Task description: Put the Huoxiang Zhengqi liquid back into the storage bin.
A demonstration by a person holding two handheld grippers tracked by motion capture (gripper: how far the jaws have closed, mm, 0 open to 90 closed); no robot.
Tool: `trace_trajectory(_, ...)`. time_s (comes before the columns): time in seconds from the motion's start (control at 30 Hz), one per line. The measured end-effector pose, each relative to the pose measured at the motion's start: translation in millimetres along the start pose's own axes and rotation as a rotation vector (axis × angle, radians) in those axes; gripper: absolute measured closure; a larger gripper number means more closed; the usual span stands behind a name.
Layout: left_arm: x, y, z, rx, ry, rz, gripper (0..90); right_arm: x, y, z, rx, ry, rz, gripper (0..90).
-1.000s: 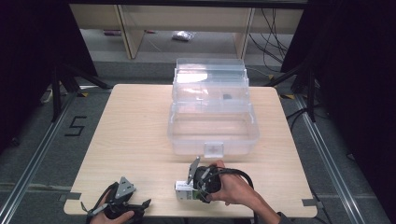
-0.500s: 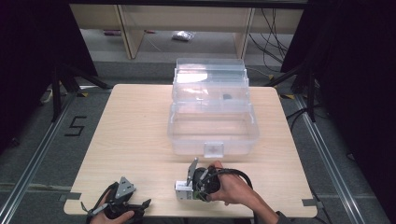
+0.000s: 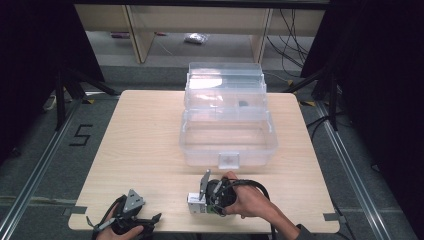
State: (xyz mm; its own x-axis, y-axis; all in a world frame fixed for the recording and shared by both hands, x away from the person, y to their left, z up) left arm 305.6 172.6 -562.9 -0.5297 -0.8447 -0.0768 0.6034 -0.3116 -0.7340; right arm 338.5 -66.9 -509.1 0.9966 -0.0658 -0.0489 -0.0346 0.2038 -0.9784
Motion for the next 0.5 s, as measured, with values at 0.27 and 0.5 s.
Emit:
trace_trajectory(0.27,0.3,0.1,-0.1,0.005,0.002,-0.002,15.4,1.8,-14.0,-0.1,0.007,-0.003,0.011,65.1)
trace_trajectory(0.5,-0.2,0.7,-0.2,0.006,-0.005,0.012,15.4,6.7,-28.5,-3.0,0.03,0.006,0.035,65.1)
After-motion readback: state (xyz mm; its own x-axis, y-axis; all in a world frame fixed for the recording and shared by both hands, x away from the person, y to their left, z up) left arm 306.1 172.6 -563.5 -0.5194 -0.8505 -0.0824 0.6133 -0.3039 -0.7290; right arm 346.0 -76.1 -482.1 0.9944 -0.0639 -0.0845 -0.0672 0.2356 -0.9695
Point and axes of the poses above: each handheld gripper's, and its own axes: y roughly forward along the jaws, z roughly out of its top, x roughly to its right, the point moved 7 cm from there along y, roughly forward along the jaws, and after that the axes turned 6 degrees about z, right-handed, at the moved point
